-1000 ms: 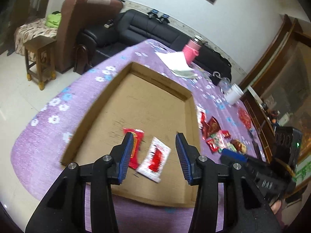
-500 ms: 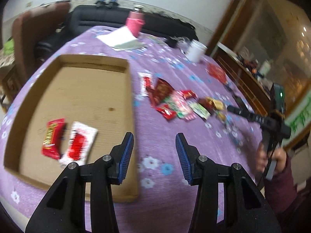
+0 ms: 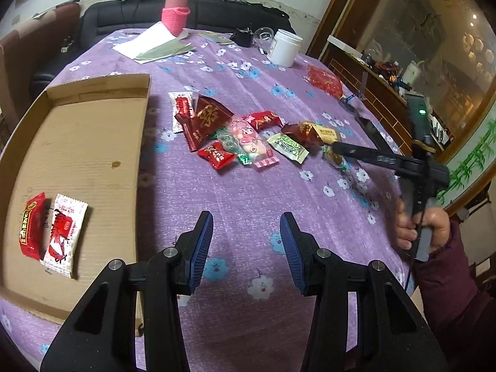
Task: Organize snacks
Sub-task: 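Grasp green-wrapped round snack with right gripper while left grasps dark red candy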
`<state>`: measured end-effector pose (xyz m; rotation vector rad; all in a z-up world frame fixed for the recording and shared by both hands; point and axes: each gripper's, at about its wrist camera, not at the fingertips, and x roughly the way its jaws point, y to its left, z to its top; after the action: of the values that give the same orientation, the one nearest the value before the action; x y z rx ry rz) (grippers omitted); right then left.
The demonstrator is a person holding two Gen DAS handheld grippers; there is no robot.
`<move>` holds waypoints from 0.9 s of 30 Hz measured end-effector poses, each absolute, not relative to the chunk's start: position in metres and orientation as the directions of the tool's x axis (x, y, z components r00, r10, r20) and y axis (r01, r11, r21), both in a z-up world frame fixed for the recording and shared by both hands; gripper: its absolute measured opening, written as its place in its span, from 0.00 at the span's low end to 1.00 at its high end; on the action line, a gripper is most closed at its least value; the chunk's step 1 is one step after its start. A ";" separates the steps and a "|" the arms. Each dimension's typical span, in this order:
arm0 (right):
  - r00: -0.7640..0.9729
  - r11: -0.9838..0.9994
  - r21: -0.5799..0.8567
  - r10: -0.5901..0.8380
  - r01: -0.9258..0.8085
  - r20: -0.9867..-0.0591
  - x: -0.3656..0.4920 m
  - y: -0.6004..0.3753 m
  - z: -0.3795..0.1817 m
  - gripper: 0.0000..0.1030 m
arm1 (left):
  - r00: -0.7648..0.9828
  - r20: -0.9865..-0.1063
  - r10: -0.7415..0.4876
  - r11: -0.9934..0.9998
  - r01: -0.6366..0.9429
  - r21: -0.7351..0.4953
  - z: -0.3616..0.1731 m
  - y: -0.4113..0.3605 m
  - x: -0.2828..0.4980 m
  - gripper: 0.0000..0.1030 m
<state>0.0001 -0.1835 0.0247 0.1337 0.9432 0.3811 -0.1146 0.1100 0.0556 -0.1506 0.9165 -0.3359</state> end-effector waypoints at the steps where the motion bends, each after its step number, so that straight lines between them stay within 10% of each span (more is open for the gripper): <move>1: 0.517 0.926 0.272 0.373 -0.263 -0.770 0.003 -0.180 0.021 0.49 | 0.561 -0.752 -0.347 0.938 0.221 -0.268 0.056 0.109 -0.114 0.44; 27: 0.550 0.892 0.416 0.439 -0.176 -0.710 0.008 -0.222 0.014 0.33 | 0.457 -0.763 -0.456 0.872 0.402 -0.280 0.051 -0.028 0.048 0.43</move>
<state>0.0081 -0.2220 0.0145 0.3135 0.9206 0.3710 0.0478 -0.0279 0.0514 -0.0628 0.9600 -0.5294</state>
